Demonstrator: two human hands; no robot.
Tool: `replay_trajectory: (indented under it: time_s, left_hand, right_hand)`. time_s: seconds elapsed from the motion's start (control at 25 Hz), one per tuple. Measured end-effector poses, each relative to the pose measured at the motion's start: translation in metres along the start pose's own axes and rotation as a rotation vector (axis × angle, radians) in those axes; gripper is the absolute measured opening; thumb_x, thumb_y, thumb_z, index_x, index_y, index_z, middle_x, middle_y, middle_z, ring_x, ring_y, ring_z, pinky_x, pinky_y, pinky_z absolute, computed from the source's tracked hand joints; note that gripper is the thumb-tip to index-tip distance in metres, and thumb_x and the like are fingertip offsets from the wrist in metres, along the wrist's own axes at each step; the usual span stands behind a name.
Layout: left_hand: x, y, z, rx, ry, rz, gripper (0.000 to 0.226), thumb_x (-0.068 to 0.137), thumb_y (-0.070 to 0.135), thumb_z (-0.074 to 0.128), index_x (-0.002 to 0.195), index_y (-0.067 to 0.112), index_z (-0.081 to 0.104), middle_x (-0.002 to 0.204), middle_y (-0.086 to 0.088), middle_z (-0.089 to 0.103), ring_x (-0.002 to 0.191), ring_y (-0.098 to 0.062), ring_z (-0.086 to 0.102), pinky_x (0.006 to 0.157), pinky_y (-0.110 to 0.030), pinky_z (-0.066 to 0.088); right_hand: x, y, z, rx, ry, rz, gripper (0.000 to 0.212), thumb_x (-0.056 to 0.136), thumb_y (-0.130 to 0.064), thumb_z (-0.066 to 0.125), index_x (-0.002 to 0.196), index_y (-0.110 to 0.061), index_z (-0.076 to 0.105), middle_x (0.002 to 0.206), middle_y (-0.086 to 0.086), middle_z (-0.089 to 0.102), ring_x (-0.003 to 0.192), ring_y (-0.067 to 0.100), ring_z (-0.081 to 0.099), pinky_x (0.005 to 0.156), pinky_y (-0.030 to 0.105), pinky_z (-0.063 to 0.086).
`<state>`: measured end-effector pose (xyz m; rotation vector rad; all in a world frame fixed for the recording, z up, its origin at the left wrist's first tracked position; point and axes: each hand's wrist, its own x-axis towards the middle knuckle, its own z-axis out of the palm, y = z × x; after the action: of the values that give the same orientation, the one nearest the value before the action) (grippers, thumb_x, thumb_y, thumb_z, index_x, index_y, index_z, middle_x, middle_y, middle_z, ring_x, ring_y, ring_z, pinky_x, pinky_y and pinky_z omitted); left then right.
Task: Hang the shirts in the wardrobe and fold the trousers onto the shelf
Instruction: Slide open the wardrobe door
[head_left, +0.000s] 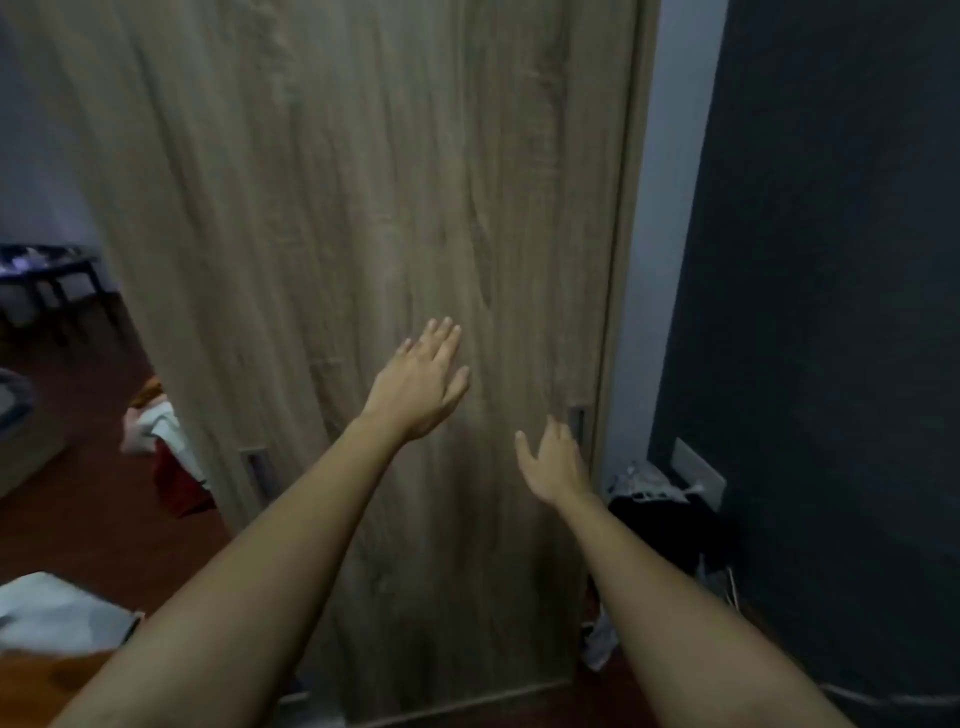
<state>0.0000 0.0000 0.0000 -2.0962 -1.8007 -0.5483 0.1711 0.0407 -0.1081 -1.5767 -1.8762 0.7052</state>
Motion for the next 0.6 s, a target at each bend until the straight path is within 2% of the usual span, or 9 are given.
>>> replay_trajectory:
  time_s: [0.16, 0.24, 0.4, 0.52, 0.6]
  left_hand:
    - [0.039, 0.024, 0.052, 0.033, -0.063, 0.113, 0.059, 0.1, 0.036, 0.031, 0.149, 0.008, 0.014, 0.158, -0.008, 0.009, 0.146, -0.02, 0.004, 0.117, -0.036, 0.007]
    - [0.067, 0.037, 0.083, 0.069, -0.034, 0.179, 0.059, 0.1, 0.038, 0.028, 0.149, 0.008, 0.016, 0.158, -0.009, 0.012, 0.146, -0.021, 0.007, 0.117, -0.038, 0.008]
    - [0.127, 0.053, 0.129, 0.23, 0.3, 0.316, 0.059, 0.093, 0.039, 0.03, 0.141, 0.005, 0.038, 0.147, -0.013, 0.038, 0.137, -0.026, 0.035, 0.111, -0.044, 0.027]
    - [0.172, 0.063, 0.159, 0.348, 0.496, 0.342, 0.058, 0.093, 0.038, 0.037, 0.142, 0.007, 0.037, 0.147, -0.01, 0.04, 0.138, -0.023, 0.034, 0.111, -0.041, 0.017]
    - [0.192, 0.06, 0.174, 0.401, 0.571, 0.326, 0.06, 0.095, 0.041, 0.036, 0.145, 0.009, 0.029, 0.151, -0.007, 0.034, 0.144, -0.021, 0.018, 0.111, -0.04, 0.005]
  right_hand:
    - [0.031, 0.052, 0.015, 0.016, 0.011, 0.123, 0.068, 0.097, -0.045, 0.035, 0.148, -0.003, 0.015, 0.154, 0.016, 0.02, 0.14, 0.03, 0.023, 0.114, 0.038, 0.023]
    - [0.056, 0.076, 0.025, -0.009, 0.007, 0.154, 0.068, 0.097, -0.044, 0.035, 0.147, -0.003, 0.016, 0.153, 0.016, 0.023, 0.139, 0.03, 0.026, 0.112, 0.036, 0.024]
    - [0.107, 0.098, 0.034, 0.007, 0.021, 0.142, 0.07, 0.096, -0.044, 0.038, 0.147, -0.001, 0.015, 0.151, 0.016, 0.026, 0.136, 0.031, 0.029, 0.11, 0.036, 0.027]
    - [0.139, 0.103, 0.039, 0.025, 0.103, 0.149, 0.07, 0.093, -0.047, 0.044, 0.141, 0.0, 0.026, 0.139, 0.016, 0.038, 0.126, 0.031, 0.04, 0.1, 0.037, 0.038]
    - [0.15, 0.102, 0.043, 0.012, 0.17, 0.171, 0.06, 0.09, -0.05, 0.047, 0.129, -0.004, 0.038, 0.126, 0.014, 0.044, 0.116, 0.029, 0.047, 0.087, 0.037, 0.044]
